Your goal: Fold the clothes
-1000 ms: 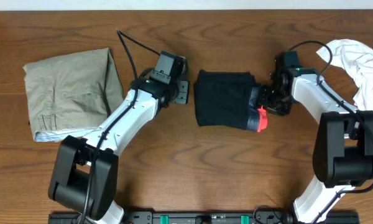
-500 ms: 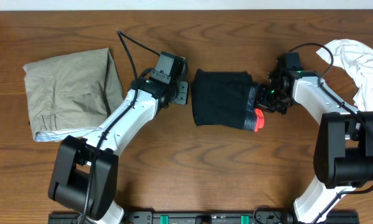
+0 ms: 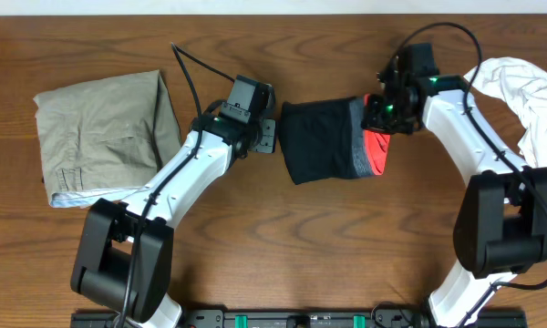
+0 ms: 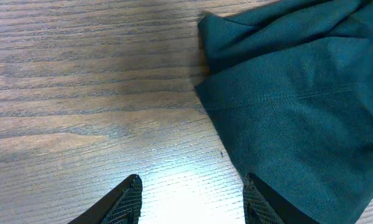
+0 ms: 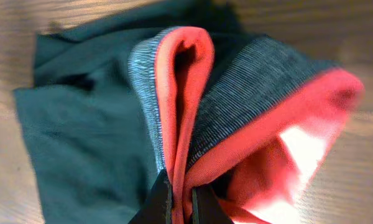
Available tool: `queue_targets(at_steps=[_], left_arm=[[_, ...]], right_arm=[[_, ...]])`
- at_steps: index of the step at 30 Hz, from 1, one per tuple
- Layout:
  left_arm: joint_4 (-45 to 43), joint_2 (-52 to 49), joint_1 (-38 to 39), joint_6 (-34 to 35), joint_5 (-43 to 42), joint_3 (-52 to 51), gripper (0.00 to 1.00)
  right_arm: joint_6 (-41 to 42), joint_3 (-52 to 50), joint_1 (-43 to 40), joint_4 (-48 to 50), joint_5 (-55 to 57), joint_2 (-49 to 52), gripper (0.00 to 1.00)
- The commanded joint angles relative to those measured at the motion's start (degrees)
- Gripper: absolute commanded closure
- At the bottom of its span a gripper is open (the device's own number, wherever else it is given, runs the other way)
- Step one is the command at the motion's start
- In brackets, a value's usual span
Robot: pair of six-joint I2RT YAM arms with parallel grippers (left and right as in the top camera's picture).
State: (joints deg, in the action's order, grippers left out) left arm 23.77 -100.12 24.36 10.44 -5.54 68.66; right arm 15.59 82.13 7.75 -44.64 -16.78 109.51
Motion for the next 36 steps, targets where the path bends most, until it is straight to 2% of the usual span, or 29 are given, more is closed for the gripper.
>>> queue_targets(at_steps=[1, 13, 19, 24, 33, 35, 36], left_arm=[[0.20, 1.01, -0.35, -1.01, 1.16, 0.94, 0.47], [0.20, 0.98, -0.35, -1.01, 1.16, 0.94, 0.47], [0.22, 0.98, -0.35, -1.01, 1.16, 0.94, 0.47], [0.22, 0.98, -0.35, -1.01, 1.16, 0.94, 0.47], [0.44, 0.98, -0.35, -1.03, 1.16, 0.94, 0.47], [0.44, 0.98, -0.35, -1.44, 1.14, 0.94, 0.47], [0.44, 0.98, -0.35, -1.79, 1.16, 0.94, 0.47]], right_arm=[[-4.96, 2.82, 1.88, 0.11, -1.79, -1.62, 0.99], [-6.88, 6.03, 2.67, -1.40, -1.90, -1.60, 0.99], [-2.38, 5.40, 2.67, -8.70, 11.74, -1.60, 0.99], [4.24, 3.45, 1.64, -11.74, 17.88, -1.60, 0.98], [6.69, -2.54, -0.66, -10.64, 17.84, -1.49, 0.92], [6.75, -4.55, -0.68, -9.25, 17.79, -1.49, 0.87], [7.26, -5.44, -0.68, -8.61, 17.79, -1.49, 0.80]])
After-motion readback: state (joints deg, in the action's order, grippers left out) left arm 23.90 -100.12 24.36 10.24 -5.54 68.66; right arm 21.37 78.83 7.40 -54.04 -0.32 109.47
